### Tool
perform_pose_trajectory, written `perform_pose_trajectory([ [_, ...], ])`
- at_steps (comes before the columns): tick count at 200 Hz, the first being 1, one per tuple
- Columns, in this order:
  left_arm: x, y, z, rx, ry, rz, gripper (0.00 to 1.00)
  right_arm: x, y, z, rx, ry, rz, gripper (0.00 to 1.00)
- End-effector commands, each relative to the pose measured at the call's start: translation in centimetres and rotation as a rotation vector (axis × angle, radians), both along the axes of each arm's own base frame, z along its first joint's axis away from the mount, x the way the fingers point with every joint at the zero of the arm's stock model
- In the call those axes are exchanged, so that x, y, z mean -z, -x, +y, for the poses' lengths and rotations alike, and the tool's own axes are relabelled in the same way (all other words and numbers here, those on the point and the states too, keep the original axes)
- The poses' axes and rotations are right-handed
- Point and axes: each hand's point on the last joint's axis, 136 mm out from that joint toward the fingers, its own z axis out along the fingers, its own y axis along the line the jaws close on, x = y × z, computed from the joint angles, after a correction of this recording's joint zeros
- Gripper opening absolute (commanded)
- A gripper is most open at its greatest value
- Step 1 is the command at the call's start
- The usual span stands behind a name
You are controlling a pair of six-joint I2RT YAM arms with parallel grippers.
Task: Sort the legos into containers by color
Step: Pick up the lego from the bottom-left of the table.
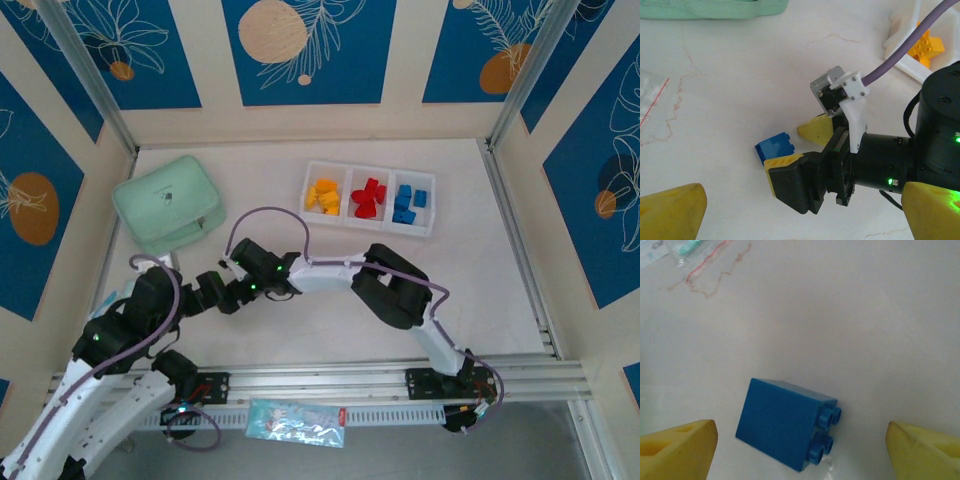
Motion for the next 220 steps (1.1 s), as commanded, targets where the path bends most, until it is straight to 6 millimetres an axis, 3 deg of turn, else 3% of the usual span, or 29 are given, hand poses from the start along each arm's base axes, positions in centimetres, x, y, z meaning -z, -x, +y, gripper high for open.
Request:
perform_pose_trajectory([
  [1,-0.5,0.3,1.1,-0.056,0.0,-0.013,0.99,0.7,0.0,0.6,-0.013,0.056,-0.042,0.87],
  [48,-0.7,0.4,1.6,-0.078,0.003,-0.038,0.99,2.5,-0.3,0.4,0.015,0.153,-0.124,0.82],
  [124,-0.8,0.3,1.4,-0.07,0.01,-0.043,0.99,1.8,-0.6,0.6,0.016,0.183,-0.155,0.53],
  [175,-1.5,-0.1,0.8,-0.048,0.031,-0.067,0.99,-2.4,-1.1,-0.5,0.042,0.116,-0.166,0.43],
  [220,-2.6,-1.3,-1.2,0.018,0.084,-0.113,0.99,-6.6,-2.8,-5.4,0.162,0.059,-0.149,0.4],
])
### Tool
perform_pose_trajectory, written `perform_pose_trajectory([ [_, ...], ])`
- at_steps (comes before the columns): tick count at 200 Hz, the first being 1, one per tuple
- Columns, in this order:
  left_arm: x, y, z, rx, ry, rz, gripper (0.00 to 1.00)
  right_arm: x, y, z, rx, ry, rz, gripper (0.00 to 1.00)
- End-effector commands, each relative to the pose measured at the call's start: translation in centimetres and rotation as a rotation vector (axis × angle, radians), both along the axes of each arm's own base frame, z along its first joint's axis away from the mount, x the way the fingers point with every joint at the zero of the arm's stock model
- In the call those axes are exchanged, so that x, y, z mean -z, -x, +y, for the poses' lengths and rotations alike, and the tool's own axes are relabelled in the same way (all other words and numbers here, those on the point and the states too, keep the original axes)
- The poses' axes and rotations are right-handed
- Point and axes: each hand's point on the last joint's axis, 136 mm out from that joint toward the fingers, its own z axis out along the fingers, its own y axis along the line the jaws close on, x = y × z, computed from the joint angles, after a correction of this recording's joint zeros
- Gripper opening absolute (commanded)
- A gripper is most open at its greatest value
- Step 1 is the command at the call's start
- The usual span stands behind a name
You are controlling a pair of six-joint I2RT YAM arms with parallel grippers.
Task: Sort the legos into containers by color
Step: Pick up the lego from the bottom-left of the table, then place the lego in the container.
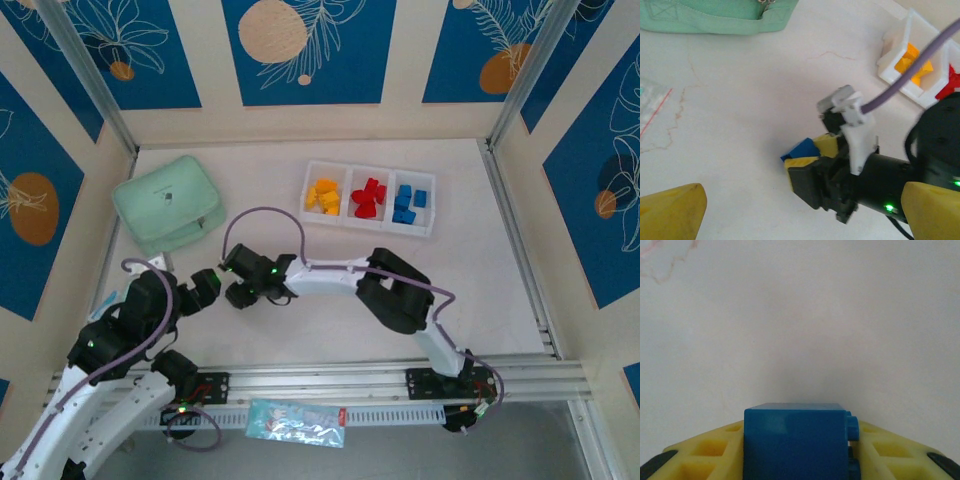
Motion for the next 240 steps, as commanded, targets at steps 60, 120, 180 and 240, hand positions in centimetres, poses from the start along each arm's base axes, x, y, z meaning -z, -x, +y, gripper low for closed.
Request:
perform_pose_trajectory([
  [60,-1.8,-3.7,-5.7,0.192,0.1,-0.088,0.99,-8.0,-6.0,-15.3,0.411,-0.06,0.002,0.39],
  [120,-1.7,-7.5,-10.8,0.355,0.128,-0.128,0.99,-9.8,-12.0,-30.8,0.786,-0.006,-0.002,0.39],
  [180,-0.7,-10.5,-14.0,0.444,0.117,-0.111,0.99,-8.6,-18.0,-41.4,1.043,0.038,-0.005,0.4],
  [240,0.2,-11.8,-14.9,0.457,0.098,-0.099,0.99,-5.8,-23.8,-44.7,1.102,0.096,0.042,0.49],
])
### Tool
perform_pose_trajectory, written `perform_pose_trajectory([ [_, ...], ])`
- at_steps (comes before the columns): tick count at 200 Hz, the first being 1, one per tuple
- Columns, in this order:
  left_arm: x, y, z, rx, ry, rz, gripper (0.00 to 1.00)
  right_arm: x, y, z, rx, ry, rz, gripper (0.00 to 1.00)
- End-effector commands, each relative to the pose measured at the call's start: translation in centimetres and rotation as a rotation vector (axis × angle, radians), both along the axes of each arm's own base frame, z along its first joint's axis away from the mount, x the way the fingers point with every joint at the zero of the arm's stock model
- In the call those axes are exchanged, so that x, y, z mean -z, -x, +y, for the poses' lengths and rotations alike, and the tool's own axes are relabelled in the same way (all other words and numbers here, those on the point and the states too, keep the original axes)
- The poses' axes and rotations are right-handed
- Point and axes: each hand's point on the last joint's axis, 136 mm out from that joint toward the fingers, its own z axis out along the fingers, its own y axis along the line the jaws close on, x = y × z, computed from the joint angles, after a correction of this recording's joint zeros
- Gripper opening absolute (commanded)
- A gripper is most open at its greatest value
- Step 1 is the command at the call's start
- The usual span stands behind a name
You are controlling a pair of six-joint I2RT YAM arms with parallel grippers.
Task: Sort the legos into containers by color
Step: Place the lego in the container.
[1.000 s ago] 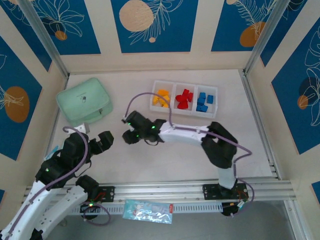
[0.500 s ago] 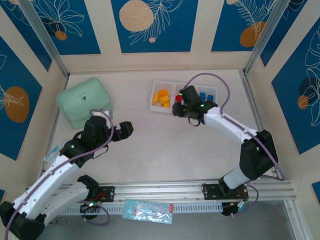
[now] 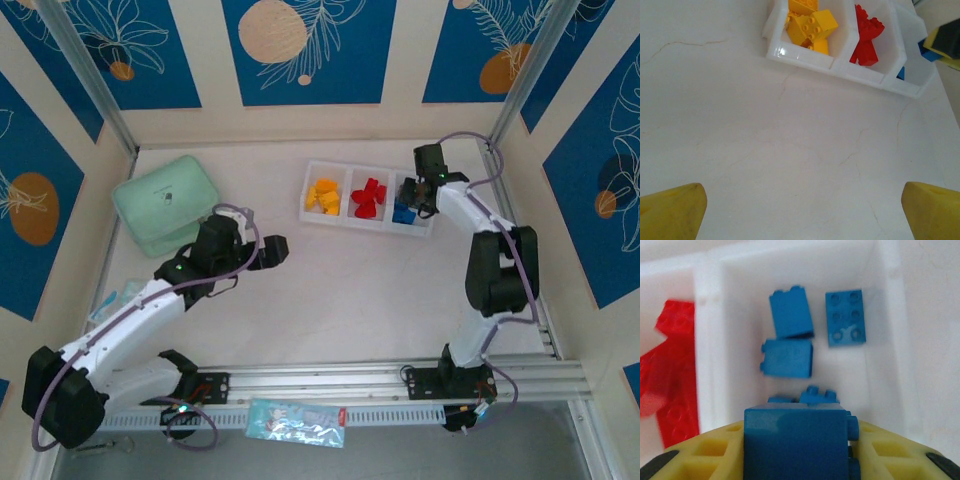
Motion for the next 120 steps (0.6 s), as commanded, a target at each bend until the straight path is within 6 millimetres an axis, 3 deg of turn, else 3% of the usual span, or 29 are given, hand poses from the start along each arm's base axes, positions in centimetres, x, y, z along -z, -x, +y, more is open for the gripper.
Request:
perform_pose_trajectory([
  [1,-2.5,-1.1,-0.6,0.024,0.024,-0.075,0.99,-0.1,-1.5,-0.1,-0.021,0.02,0.01,0.49],
  [34,-2.0,-1.3,-0.2,0.011,-0.012,-0.07,0.99,-1.3,-1.8,-0.1,-0.025,0.004,-0.029,0.6],
  [80,-2.2,-2.6,1.6,-0.046,-0.078,-0.095,0.99,-5.3,0.1,-0.8,-0.011,-0.004,-0.12,0.79],
  [107,-2.2,-4.4,6.2,-0.213,-0.205,-0.105,0.99,-6.8,2.4,-1.9,0.013,0.036,-0.215,0.99],
  [120,-2.3,-4.8,9.0,-0.306,-0.258,-0.113,0.99,-7.0,3.4,-2.9,0.033,0.077,-0.264,0.99],
])
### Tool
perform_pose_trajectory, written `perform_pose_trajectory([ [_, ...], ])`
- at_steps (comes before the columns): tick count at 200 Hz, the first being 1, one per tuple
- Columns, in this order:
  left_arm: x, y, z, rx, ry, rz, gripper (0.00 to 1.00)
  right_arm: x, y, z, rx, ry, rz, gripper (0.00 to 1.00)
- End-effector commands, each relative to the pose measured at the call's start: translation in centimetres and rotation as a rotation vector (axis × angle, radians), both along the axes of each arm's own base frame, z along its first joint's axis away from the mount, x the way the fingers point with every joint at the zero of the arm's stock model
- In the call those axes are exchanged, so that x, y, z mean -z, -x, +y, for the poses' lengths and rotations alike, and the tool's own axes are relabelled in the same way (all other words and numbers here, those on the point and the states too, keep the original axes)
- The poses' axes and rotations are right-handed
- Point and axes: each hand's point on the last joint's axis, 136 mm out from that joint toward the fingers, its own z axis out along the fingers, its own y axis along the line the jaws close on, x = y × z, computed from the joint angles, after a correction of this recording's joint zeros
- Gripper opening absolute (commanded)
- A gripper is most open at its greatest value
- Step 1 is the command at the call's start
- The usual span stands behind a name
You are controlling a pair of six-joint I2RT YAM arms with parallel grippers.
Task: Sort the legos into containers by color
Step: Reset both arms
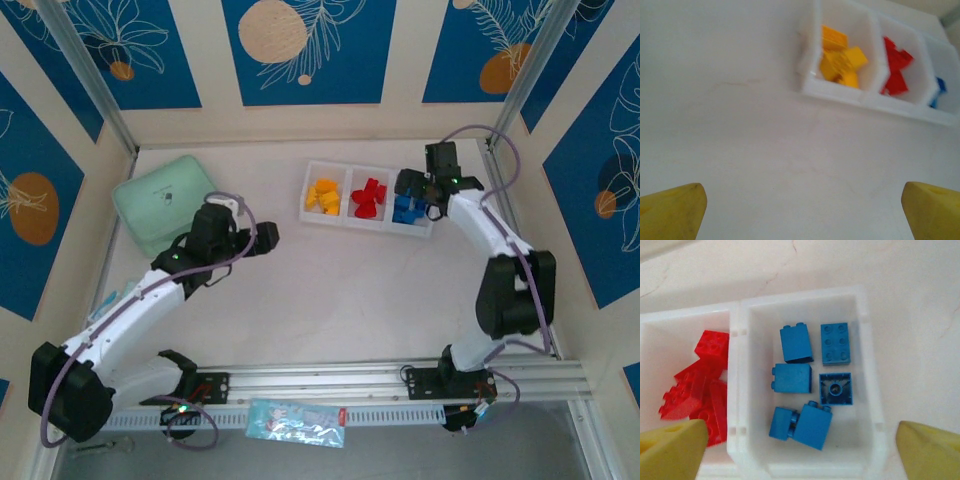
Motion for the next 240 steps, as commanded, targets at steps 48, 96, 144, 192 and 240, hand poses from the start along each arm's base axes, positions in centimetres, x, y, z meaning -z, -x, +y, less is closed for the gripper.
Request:
perform_pose_trajectory([
  [48,1.2,-3.9,13.5,-0.35,-0.445,-0.15,0.99,3.7,4.0,-4.8,0.076,0.169,-0.228,0.99],
  [96,4.9,-7.6,13.5,-0.238,-0.503,-0.361,0.99,6.4,3.6,-3.7,-0.076,0.1,-0.359,0.99],
  [144,7.5,-9.0,12.7,-0.078,-0.453,-0.341,0.99,7.5,4.1,1.3,-0.348,0.079,-0.491,0.99],
  [192,10.3,-7.6,13.5,-0.133,-0.423,-0.444,0.99,8.0,3.8,0.1,-0.296,0.045,-0.449,0.99],
  [240,10.2,-8.0,14.7,-0.204,-0.447,-0.425,0.99,7.9,3.8,0.2,-0.303,0.038,-0.453,0.99],
])
